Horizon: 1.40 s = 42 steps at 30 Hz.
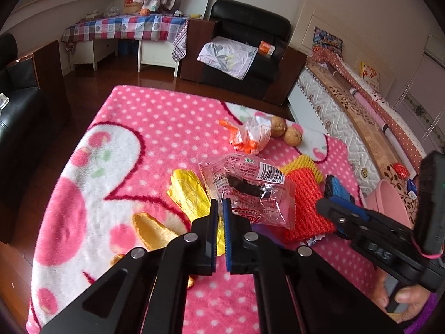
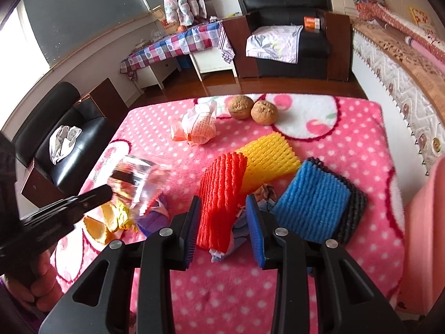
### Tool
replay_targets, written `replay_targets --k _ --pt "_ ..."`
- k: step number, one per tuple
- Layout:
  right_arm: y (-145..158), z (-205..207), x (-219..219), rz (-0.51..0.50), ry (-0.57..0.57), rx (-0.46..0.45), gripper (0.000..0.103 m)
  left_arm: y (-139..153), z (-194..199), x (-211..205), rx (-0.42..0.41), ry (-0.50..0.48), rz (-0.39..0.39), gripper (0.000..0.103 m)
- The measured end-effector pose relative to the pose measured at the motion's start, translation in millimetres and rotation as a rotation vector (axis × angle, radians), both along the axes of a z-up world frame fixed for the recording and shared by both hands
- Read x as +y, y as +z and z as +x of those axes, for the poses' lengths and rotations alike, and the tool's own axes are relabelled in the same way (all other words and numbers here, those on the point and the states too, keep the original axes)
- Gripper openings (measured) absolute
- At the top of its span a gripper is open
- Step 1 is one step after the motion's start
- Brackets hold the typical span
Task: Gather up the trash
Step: 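Grasp the clear snack wrapper with the left tool while the right tool grasps the red mesh sleeve, then carry both items over the pink basin and open both tools to drop them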
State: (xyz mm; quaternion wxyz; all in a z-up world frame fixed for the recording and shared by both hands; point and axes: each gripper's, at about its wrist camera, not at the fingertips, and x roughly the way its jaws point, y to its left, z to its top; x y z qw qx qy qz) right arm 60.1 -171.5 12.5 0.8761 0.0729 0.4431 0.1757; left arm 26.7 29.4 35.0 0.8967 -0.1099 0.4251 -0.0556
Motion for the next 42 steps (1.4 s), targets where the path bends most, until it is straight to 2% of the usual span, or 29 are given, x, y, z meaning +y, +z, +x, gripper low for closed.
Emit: replay_targets --k 2,4,5,11,16,20,24,30,36,42 --pt "-3.3 2.5 4.5 -0.015 0.002 0.004 0.03 4.8 -2.9 3.2 -0.015 0.002 0.0 0.003" --pt "-4.9 2.9 7.0 -0.023 0.0 0.007 0.016 9.1 -4.9 6.4 -0.025 0.004 -0.004 0.003" --pt "-3.8 1.5 5.9 -0.008 -0.009 0.003 0.014 11.5 -6.3 8.1 -0.032 0.005 -0.008 0.003" --pt "28.1 -17.1 -8.1 0.068 -0.033 -0.082 0.012 26.7 -14.4 11.1 -0.071 -0.008 -0.03 0.003" --pt "57.0 -30.8 -31.7 0.167 -0.062 -0.126 0.012 41.5 -20.9 -0.3 -0.111 -0.041 -0.039 0.003" --pt "76.9 -41.0 -57.6 0.199 -0.114 -0.167 0.012 52.3 -24.5 -15.0 -0.14 -0.072 -0.036 0.003" --pt "90.0 -53.7 -88.1 0.164 -0.197 -0.212 0.012 61.7 -27.1 -42.3 -0.157 -0.126 -0.021 0.003" --pt "93.1 -74.4 -144.4 0.052 -0.361 -0.241 0.012 69.4 -24.2 -97.4 -0.162 -0.235 -0.01 0.003" --pt "80.3 -92.7 -201.0 -0.015 -0.507 -0.218 0.012 65.7 -20.7 -168.6 -0.145 -0.371 0.007 0.003" --pt "59.0 -110.0 -249.3 -0.05 -0.617 -0.178 0.012 57.7 -21.6 -243.7 -0.141 -0.497 0.057 0.003"
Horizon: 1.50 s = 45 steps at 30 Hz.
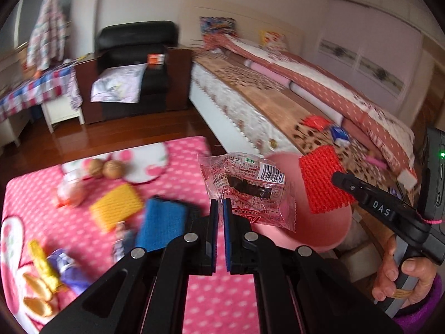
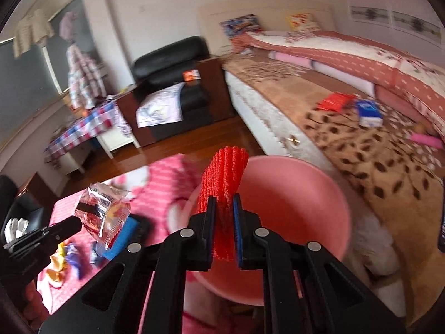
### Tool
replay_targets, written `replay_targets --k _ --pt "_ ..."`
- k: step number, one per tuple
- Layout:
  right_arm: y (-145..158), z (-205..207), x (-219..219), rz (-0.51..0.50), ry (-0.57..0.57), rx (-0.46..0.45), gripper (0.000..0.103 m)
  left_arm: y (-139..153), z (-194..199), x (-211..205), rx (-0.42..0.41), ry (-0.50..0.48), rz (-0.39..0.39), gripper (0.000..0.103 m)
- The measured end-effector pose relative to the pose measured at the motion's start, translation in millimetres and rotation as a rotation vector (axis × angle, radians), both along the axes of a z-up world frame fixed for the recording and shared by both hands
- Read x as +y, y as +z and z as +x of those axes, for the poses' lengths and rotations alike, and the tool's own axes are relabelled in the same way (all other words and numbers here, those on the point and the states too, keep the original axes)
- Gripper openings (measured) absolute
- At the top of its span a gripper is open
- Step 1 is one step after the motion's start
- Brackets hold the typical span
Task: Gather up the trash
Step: 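Carry both items over the pink basin and open both tools to drop them, then move both open tools back over the table items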
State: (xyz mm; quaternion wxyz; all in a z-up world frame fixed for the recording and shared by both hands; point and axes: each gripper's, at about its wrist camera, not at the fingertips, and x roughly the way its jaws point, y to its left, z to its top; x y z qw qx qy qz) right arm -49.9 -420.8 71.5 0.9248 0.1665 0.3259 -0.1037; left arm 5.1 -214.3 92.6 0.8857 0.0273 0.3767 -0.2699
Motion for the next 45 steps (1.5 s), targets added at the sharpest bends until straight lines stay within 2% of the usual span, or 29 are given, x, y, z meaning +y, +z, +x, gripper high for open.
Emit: replay_targets --k 8,17,20,22,24,26,29,34,39,45 --pt "-22.9 -3.1 -29.9 -0.002 -0.047 0.052 0.012 -27.6 4.3 -73.4 0.02 -0.097 0.081 0.003" --pt "-33.4 -3.1 -35.7 0.002 -0.058 0.074 0.013 -48.6 10.7 -100.0 0.059 -0.132 0.124 0.004" --pt "-35.0 -3.3 -37.4 0.009 -0.064 0.082 0.014 -47.4 9.6 -101.2 0.055 -0.143 0.115 0.009" --pt "-34.5 -3.0 -37.4 0.009 -0.067 0.086 0.018 -44.6 8.3 -99.4 0.05 -0.152 0.101 0.017" --pt "-33.2 -3.4 -36.6 0.01 -0.066 0.084 0.023 -40.2 6.8 -96.9 0.037 -0.152 0.088 0.033" --pt "-31.8 -4.3 -36.1 0.009 -0.065 0.078 0.029 -33.9 4.9 -92.6 0.017 -0.15 0.073 0.035" --pt "-27.2 -7.1 -33.9 0.014 -0.06 0.063 0.031 -24.3 4.2 -83.8 0.004 -0.14 0.056 0.036" --pt "-17.7 -10.2 -22.1 0.021 -0.03 0.031 0.031 -4.7 0.8 -59.1 -0.03 -0.1 0.014 0.045" --pt "-5.2 -13.7 7.9 0.028 0.038 -0.017 0.032 12.1 -5.1 -23.3 -0.061 -0.046 -0.021 0.047" --pt "3.6 -11.9 53.2 0.018 0.142 -0.049 0.032 26.2 -12.7 30.7 -0.112 0.041 -0.023 0.047"
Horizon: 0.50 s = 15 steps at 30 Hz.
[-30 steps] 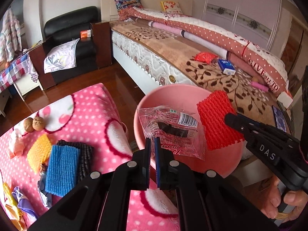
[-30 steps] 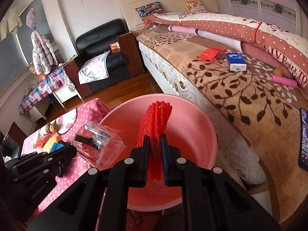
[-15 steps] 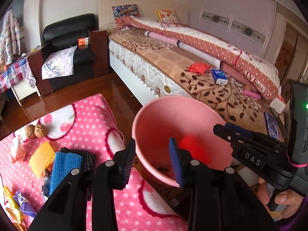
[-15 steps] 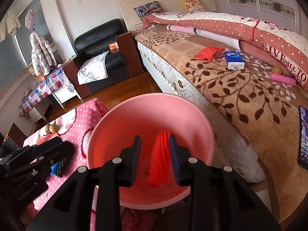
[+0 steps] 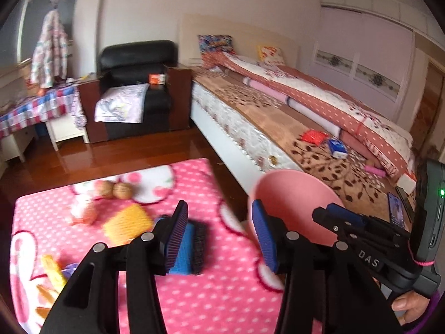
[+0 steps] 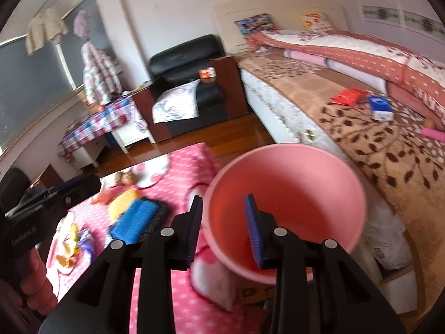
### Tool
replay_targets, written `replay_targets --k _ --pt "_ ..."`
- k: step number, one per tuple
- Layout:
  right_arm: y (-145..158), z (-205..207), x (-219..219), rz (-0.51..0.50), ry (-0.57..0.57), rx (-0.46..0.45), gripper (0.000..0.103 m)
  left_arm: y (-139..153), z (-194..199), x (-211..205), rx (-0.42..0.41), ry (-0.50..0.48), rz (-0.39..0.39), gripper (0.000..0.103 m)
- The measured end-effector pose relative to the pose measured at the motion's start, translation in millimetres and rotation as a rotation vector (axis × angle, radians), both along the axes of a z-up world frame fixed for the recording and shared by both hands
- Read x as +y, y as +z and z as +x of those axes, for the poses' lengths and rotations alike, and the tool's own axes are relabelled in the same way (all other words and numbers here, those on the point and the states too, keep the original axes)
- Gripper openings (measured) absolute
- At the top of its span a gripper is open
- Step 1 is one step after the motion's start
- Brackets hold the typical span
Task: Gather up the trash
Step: 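Move both open tools back over the table items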
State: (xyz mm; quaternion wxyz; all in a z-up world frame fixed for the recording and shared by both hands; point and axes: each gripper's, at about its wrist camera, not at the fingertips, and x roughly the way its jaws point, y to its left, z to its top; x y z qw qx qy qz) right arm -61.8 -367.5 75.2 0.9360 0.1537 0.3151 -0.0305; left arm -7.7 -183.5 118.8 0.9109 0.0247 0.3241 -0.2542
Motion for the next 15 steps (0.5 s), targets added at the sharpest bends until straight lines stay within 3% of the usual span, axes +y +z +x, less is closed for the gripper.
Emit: replay_targets --k 15 --pt "-5.9 20.1 98.1 0.0 0.291 -0.018 0.032 1.4 -13.2 190.9 0.007 0.407 -0.03 0.049"
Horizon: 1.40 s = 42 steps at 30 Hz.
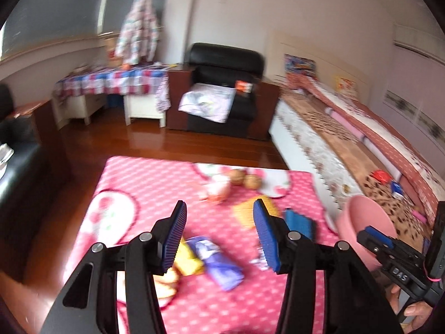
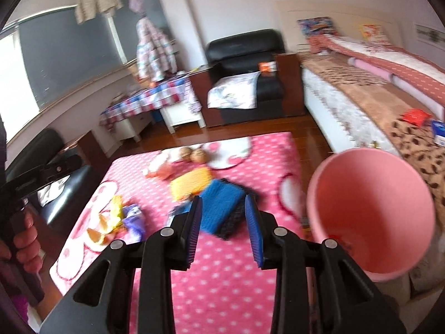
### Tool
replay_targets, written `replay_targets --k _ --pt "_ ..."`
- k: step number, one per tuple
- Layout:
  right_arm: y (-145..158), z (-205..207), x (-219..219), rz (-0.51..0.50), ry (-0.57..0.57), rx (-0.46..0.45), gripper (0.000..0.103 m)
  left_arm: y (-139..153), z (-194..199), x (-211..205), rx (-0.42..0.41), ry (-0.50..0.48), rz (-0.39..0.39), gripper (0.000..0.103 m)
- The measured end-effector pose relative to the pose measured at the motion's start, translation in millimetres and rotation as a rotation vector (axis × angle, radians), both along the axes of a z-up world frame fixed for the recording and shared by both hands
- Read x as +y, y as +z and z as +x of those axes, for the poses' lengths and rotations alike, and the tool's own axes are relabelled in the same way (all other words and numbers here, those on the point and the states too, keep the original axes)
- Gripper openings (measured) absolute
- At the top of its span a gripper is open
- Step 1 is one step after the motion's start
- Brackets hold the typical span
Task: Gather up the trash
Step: 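Move both open tools back over the table items, then grasp a yellow bread crust with the left tool while the right tool grasps the purple cloth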
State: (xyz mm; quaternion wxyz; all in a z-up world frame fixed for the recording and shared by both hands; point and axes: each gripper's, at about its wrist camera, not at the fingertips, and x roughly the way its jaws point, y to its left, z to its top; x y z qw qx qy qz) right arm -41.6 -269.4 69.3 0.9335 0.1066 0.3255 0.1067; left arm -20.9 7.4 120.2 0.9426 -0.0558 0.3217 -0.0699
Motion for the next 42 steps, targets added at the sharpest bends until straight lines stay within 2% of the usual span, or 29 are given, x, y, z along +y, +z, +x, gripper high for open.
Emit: replay_targets --k 4,8,15,22,25,26,30,34,35,39,42 --pt "-4.2 3.9 18.5 -0.019 0.048 0.02 0.032 -10.9 -7.8 34.6 0.026 0.065 0.009 0.049" --pt "-10.0 8.5 38.9 -0.083 0.075 0.058 0.032 -25.5 -15.9 54.2 0.067 0.103 0.022 0.049" --pt "-21.3 20.5 58.7 -0.032 0.166 0.101 0.032 -52.2 -29.3 73.6 0.146 0.167 0.045 0.044" --pt "-28.3 28.4 84.2 -0.026 0.255 0.125 0.033 -92.9 -32.7 94.6 0.29 0.233 -0.055 0.044" --pt "-32.5 31.9 94.8 -0.038 0.283 0.135 0.043 -103.6 -27.7 92.2 0.302 0.243 -0.051 0.044" --pt "-34.1 32.6 99.0 -0.047 0.295 0.137 0.043 -107.2 -24.8 91.3 0.306 0.247 -0.048 0.044" --pt "-39.3 37.7 109.6 -0.071 0.319 0.147 0.044 -116.0 -13.2 87.9 0.317 0.246 -0.072 0.03" --pt "-44.4 43.7 118.2 -0.082 0.331 0.148 0.044 -122.7 -3.4 82.3 0.332 0.244 -0.032 0.02" --pt "-45.1 45.1 119.4 -0.082 0.333 0.15 0.044 -125.2 -1.9 81.8 0.339 0.242 -0.029 0.014" --pt "-51.0 54.4 127.6 -0.092 0.34 0.167 0.044 -124.9 -2.5 81.1 0.329 0.236 -0.039 0.005" --pt "-55.2 59.7 135.2 -0.102 0.356 0.175 0.044 -119.1 -5.4 79.0 0.299 0.223 -0.006 0.004"
